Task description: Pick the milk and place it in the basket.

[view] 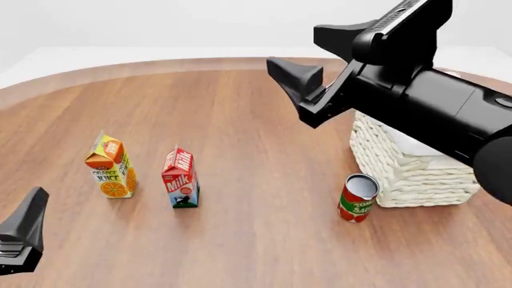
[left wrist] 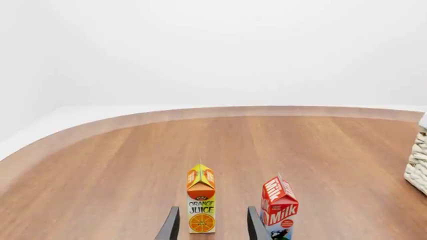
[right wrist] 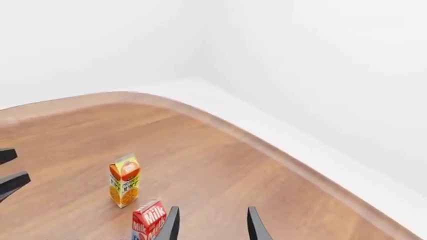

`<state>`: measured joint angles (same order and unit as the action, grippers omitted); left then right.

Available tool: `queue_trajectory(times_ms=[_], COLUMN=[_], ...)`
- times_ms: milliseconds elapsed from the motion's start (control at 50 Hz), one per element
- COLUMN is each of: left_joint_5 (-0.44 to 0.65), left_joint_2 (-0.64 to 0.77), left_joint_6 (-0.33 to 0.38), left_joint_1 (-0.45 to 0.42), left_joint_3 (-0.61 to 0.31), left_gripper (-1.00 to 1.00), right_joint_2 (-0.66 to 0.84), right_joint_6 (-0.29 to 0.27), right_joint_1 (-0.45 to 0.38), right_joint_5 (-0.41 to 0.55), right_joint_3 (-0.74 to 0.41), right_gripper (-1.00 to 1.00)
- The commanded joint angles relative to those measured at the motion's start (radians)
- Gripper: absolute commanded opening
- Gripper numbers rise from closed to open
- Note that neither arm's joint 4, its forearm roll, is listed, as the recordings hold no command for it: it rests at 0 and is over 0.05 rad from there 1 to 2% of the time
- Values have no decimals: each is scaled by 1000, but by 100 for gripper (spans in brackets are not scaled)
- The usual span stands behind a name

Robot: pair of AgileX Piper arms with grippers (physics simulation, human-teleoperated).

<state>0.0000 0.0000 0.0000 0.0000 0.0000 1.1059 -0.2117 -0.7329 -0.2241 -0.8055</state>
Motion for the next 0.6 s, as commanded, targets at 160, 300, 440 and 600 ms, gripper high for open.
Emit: queue_trajectory(times_ms=[160,300,440,600], left_joint_5=[0,0,0,0], left_joint_2=[0,0,0,0], left_joint_6=[0,0,0,0], left_joint_1=[0,0,0,0], left_joint_3=[0,0,0,0], left_gripper=[100,100,100,100], right_joint_2=[127,163,201,270], right_joint_6=[-26,-28,-33,-37], right_joint_1=[-72,-96,-119,-156], right_joint_5=[-68,-74,-89,-113], right_joint_3=[-23,-42,-56,-79], right_gripper=[100,100,100,100])
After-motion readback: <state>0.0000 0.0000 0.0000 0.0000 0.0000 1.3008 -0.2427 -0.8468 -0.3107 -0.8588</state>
